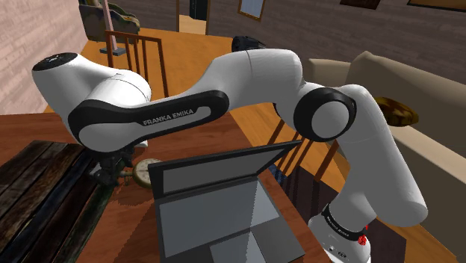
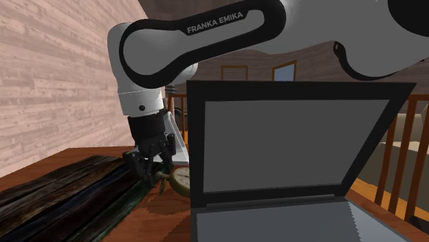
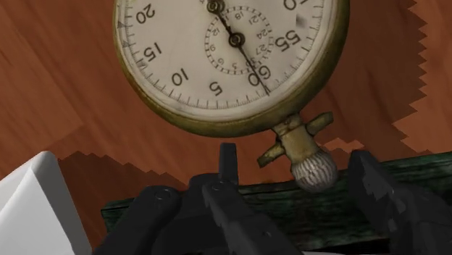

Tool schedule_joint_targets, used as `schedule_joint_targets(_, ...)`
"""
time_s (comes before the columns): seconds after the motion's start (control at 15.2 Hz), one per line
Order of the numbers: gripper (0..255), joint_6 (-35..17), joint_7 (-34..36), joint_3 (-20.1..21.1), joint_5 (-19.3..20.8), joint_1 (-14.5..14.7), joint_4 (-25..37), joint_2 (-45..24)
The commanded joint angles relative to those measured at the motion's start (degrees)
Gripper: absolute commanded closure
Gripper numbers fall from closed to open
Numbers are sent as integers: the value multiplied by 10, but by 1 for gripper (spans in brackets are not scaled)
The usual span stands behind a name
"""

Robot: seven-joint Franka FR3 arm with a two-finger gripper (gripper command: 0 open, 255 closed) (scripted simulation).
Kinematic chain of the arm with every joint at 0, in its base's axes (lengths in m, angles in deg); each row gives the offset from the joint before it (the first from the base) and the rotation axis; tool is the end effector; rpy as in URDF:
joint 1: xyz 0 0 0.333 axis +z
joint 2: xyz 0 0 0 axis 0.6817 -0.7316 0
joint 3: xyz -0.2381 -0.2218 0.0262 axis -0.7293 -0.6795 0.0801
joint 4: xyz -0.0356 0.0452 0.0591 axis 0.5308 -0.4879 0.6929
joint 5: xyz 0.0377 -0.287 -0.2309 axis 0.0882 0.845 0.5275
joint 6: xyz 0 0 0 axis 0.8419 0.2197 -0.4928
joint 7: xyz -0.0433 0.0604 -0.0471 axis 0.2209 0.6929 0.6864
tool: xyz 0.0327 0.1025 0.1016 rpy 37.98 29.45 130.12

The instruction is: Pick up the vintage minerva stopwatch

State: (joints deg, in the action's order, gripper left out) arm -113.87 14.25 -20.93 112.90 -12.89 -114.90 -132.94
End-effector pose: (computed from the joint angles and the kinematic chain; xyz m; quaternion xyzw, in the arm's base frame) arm 0.5411 0.4924 0.3173 0.9555 0.2852 -0.0216 0.0722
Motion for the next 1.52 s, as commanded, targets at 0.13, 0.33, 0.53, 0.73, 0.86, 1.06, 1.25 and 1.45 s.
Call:
schedule_joint_targets(0.13,255,-1,0,-1,0,-1,-2,0)
schedule_joint_targets(0.33,255,-2,0,-1,1,-1,-2,0)
schedule_joint_targets(0.53,255,-3,1,0,0,-1,-4,1)
schedule_joint_targets(0.73,255,17,-3,1,-2,1,12,5)
schedule_joint_targets(0.86,255,30,-6,1,-3,3,24,7)
schedule_joint_targets(1.06,255,52,-10,2,-4,7,45,9)
schedule_joint_targets(1.25,255,75,-15,2,-5,12,70,8)
schedule_joint_targets(1.45,255,100,-20,1,-5,18,100,5)
